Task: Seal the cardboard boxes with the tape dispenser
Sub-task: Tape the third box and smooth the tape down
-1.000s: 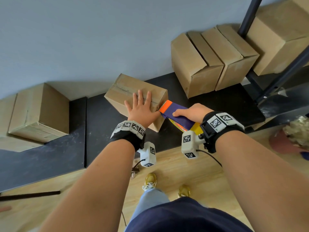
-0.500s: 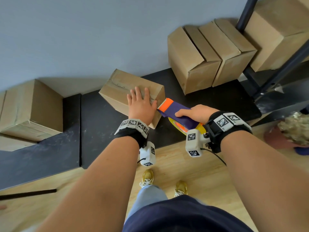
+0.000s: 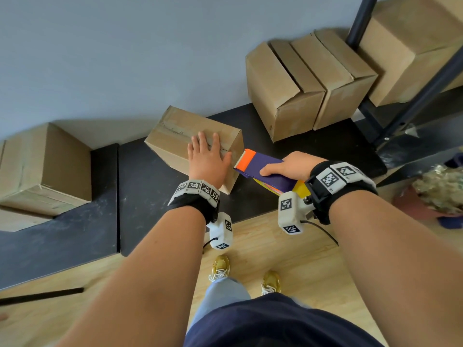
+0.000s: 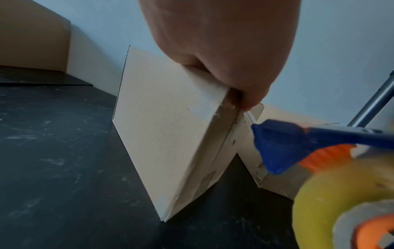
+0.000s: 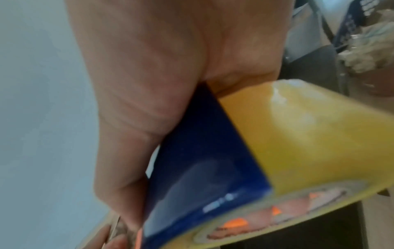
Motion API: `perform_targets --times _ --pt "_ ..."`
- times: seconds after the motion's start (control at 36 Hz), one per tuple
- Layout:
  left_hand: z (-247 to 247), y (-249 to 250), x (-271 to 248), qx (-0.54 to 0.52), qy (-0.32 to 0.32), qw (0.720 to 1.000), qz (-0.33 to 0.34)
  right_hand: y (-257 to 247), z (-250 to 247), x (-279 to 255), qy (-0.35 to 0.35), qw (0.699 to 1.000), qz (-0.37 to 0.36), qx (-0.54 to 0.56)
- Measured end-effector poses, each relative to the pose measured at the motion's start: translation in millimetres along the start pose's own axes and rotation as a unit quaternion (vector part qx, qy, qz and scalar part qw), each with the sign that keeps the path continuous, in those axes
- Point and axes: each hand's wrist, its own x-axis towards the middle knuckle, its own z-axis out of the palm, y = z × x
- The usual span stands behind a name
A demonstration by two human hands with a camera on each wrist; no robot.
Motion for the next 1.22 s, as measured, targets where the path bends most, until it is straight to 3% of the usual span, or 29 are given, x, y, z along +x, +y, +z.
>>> perform_targets --times 0.39,0.56,0.75,0.94,1.11,1.22 --pt "2.4 3.9 1.4 0.01 0.009 1.0 -0.017 -30.7 6.1 2.9 0.034 0.999 -0.014 0.029" --pt "2.6 5.8 4.1 0.02 0.007 1.0 -0.016 -40.6 0.1 0.6 0.011 0.996 -0.026 0.086" --pt "3.9 8.6 4.3 0.026 0.008 0.999 -0.018 -46.5 -9.1 -6.5 -0.058 0.994 -0.051 0.078" --pt "3.3 13.7 4.7 0.039 -0.016 0.999 -0.03 -39.1 -11.5 -12.9 -0.056 0.998 0.009 -0.022" --pt "4.0 21.7 8.8 0.052 -0.029 0.996 -0.058 -14.0 -1.7 0.7 -0.016 0.994 0.074 0.082" --pt "5.5 28.7 8.9 0.038 -0.035 0.996 -0.075 -9.1 1.6 2.5 0.008 0.99 0.081 0.115"
